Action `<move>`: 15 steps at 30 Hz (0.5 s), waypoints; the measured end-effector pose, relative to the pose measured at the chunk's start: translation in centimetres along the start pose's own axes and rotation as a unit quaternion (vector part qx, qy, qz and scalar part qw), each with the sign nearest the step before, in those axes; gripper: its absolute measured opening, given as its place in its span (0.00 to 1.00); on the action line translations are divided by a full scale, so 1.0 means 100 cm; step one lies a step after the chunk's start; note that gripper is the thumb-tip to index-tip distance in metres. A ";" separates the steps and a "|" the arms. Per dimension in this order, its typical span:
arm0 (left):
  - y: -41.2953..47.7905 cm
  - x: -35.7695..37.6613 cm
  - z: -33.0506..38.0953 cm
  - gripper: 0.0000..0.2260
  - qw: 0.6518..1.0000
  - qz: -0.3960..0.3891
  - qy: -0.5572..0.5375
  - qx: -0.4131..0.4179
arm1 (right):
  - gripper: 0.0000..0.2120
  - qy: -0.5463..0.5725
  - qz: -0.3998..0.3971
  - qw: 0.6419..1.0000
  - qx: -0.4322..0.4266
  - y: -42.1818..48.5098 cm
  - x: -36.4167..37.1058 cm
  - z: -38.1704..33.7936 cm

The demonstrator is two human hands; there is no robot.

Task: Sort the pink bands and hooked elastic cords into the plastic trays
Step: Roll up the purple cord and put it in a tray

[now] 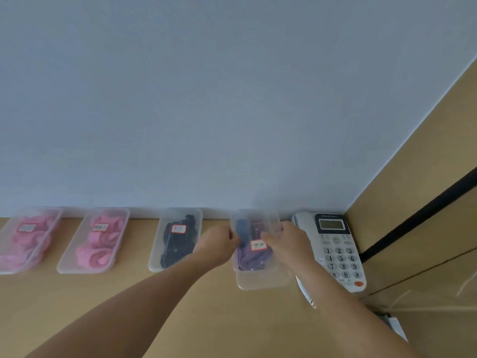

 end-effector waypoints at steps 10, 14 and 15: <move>0.033 0.014 -0.019 0.13 0.995 0.029 0.050 -0.076 | 0.21 -0.116 -0.018 0.991 -0.070 0.055 0.028 -0.004; 0.040 0.017 -0.023 0.13 0.995 0.037 0.018 -0.093 | 0.23 -0.097 -0.024 0.993 -0.059 0.065 0.033 0.002; 0.040 0.018 -0.024 0.12 0.994 0.039 0.004 -0.097 | 0.23 -0.088 -0.028 0.994 -0.054 0.067 0.035 0.004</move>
Point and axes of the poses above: each hand's wrist, its own y-axis towards the middle knuckle, its own x-axis out of the palm, z = x × y, the point moved 9 cm from there along y, towards the middle knuckle, and after that the axes turned 8 degrees about -y, right-handed, at the moved point
